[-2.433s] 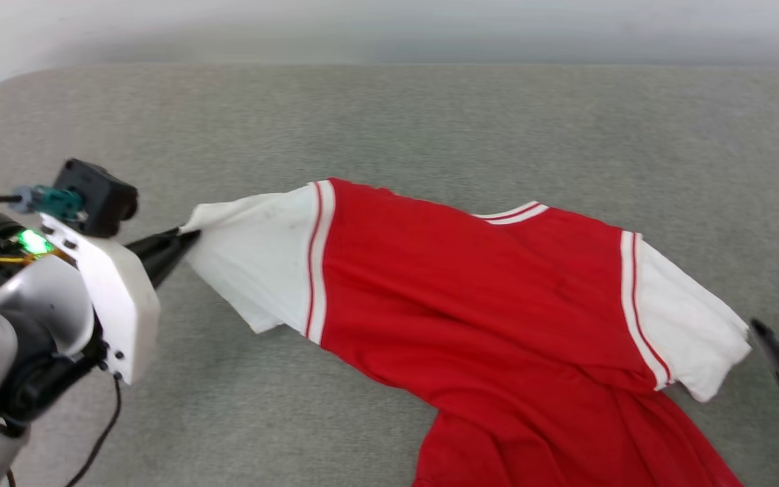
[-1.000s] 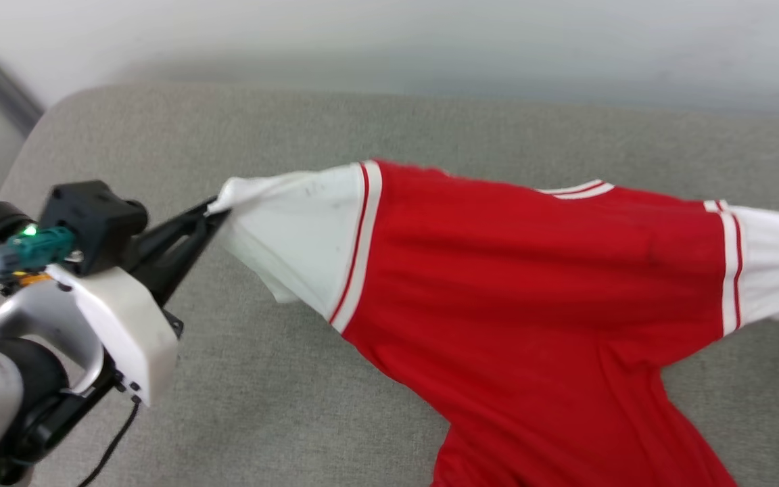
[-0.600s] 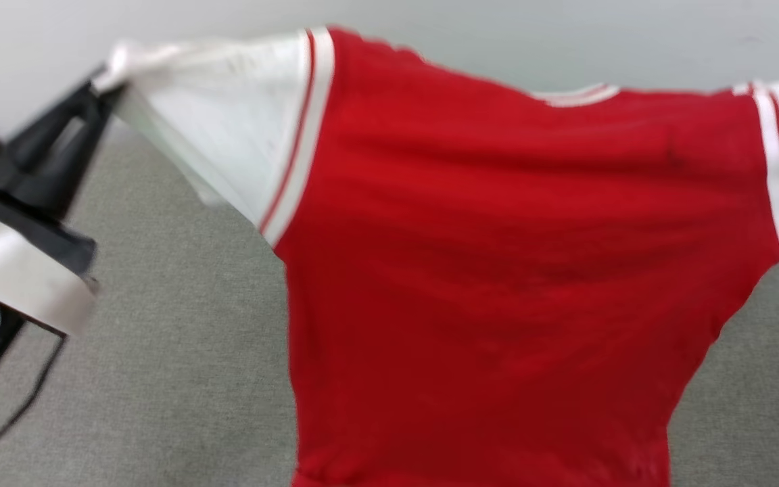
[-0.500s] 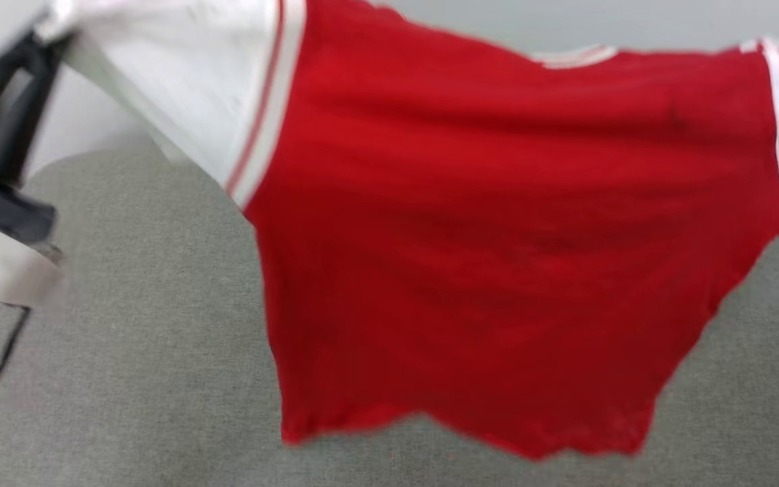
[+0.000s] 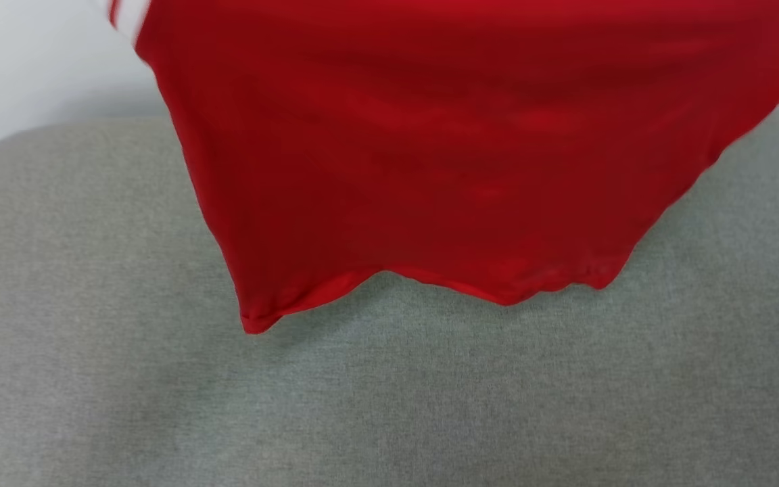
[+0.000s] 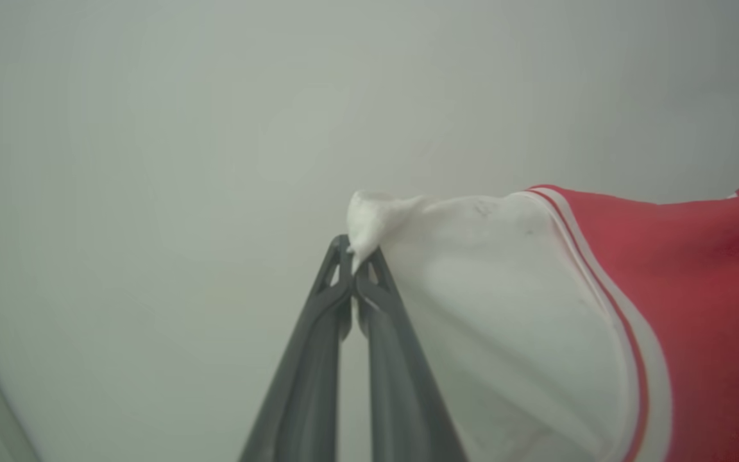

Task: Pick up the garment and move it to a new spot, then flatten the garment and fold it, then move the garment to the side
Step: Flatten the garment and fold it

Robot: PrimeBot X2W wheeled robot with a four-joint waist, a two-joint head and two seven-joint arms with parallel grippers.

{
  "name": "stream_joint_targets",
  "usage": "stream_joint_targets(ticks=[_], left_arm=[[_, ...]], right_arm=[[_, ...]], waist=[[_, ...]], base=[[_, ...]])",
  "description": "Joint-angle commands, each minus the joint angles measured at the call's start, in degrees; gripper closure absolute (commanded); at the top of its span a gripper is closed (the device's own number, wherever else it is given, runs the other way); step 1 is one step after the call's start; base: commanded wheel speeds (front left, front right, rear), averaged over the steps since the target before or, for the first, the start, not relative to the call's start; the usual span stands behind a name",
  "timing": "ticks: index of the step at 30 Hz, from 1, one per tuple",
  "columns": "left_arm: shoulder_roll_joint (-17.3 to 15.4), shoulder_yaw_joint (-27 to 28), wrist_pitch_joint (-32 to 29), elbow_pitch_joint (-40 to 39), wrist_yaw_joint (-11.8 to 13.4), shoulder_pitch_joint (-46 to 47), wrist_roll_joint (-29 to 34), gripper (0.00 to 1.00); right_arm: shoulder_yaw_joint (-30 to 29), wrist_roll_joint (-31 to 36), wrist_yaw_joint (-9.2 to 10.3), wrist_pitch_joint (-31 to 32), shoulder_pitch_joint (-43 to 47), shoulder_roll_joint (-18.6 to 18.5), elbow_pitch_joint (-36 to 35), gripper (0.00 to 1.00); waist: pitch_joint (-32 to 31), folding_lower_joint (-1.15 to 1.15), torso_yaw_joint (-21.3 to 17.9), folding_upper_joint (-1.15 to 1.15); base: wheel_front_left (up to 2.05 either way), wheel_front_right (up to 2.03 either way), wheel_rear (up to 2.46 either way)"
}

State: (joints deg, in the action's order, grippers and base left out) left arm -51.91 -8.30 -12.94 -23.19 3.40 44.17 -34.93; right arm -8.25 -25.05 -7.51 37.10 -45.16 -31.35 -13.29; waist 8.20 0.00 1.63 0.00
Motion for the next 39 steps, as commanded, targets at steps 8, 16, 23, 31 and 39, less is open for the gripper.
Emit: stream_joint_targets(ticks=[8,16,23,31,39], left_arm=[[1.99,-2.83,2.75,10.13,-4.39,16.76,2.83,1.0],[7.58,-7.65,6.2,25.05,-7.74,35.14,6.79,1.0],[12.16,-8.9,14.1,37.37,-8.35,49.53,10.44,1.0],[14.67,-10.6,22.55,47.14,-8.93,51.43,11.54,1.0],[18.54,-12.82,26.59,51.17,-9.15,39.78,8.92,1.0]], right_arm=[[4.81,2.21,0.04,-5.3,-14.8,-0.76,8.85,1.0],[7.46,5.72,0.04,-11.57,-31.13,2.31,20.74,1.0],[6.69,10.64,0.04,-19.42,-43.35,5.35,31.48,1.0],[7.84,11.83,0.05,-27.05,-46.25,7.29,40.34,1.0],[8.48,10.53,0.04,-32.07,-37.33,8.72,45.39,1.0]], waist=[[12.3,0.0,-1.63,0.0],[21.8,0.0,-2.32,0.0],[27.62,0.0,-1.91,0.0],[30.67,0.0,-0.58,0.0],[29.76,0.0,0.97,0.0]], base=[[0.0,0.0,0.0],[0.0,0.0,0.0],[0.0,0.0,0.0],[0.0,0.0,0.0],[0.0,0.0,0.0]])
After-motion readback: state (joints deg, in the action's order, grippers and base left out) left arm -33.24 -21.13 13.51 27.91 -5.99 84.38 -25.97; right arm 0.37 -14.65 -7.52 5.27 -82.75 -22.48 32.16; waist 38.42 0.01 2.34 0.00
